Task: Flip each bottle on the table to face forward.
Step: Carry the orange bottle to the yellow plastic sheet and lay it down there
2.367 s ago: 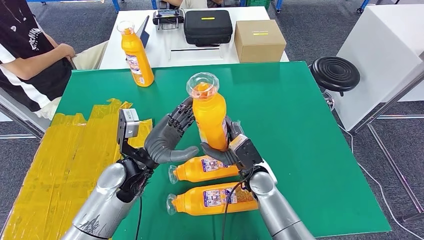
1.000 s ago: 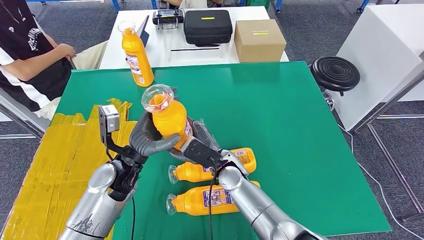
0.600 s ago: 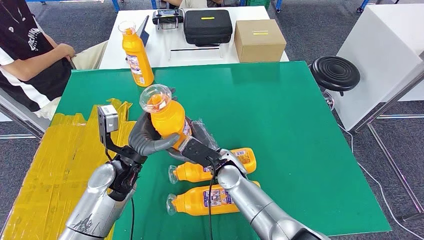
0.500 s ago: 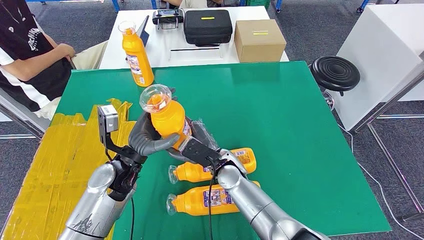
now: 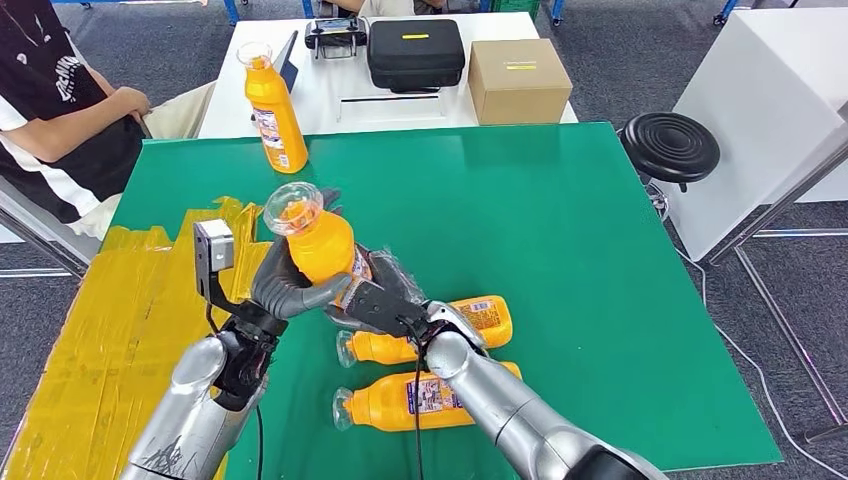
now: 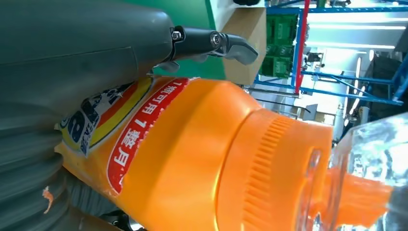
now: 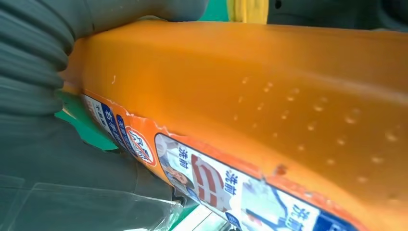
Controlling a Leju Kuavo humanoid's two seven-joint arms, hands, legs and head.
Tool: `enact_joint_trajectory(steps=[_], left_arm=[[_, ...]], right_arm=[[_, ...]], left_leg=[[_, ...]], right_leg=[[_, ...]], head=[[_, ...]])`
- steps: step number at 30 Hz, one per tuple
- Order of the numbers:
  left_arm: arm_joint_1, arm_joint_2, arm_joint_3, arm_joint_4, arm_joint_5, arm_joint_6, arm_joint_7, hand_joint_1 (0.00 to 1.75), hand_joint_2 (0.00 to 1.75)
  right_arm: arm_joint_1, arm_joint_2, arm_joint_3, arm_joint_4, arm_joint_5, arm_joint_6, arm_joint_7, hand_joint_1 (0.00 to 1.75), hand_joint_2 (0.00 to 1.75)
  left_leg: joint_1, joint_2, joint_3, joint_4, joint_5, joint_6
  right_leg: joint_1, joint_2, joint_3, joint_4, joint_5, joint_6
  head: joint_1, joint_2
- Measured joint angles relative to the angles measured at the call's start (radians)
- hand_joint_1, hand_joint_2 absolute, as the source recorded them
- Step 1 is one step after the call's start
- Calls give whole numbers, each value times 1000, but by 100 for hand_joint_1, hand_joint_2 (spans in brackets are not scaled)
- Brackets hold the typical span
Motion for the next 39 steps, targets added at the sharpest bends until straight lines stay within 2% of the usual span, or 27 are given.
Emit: enact_joint_trajectory(steps=[6,8,12,38,39], left_arm=[[29,3,23,8,-10,13,1,0,175],[39,7,31,9,-37,49,0,0,175],[37,9,36,-4,-97,115,-10,175,175],[36,8,43,-32,-97,126,-29,175,175],[36,8,43,-35,-96,125,-29,175,175]], right_arm=[[-29,10,56,73,1,7,33,175,175],[-50,16,95,105,46,-40,78,175,175],[-71,32,129,126,101,-123,131,175,175],[-75,38,127,113,66,-135,126,175,175],[-75,38,126,110,66,-135,126,139,175]], left_leg=[[0,0,0,0,0,0],[0,0,0,0,0,0],[0,1,0,0,0,0],[0,1,1,0,0,0],[0,1,1,0,0,0]], right_leg=[[0,0,0,0,0,0],[0,0,0,0,0,0],[0,0,-1,0,0,0],[0,1,-1,0,0,0],[0,1,-1,0,0,0]], head=[[0,0],[0,0],[0,0],[0,0],[0,0]])
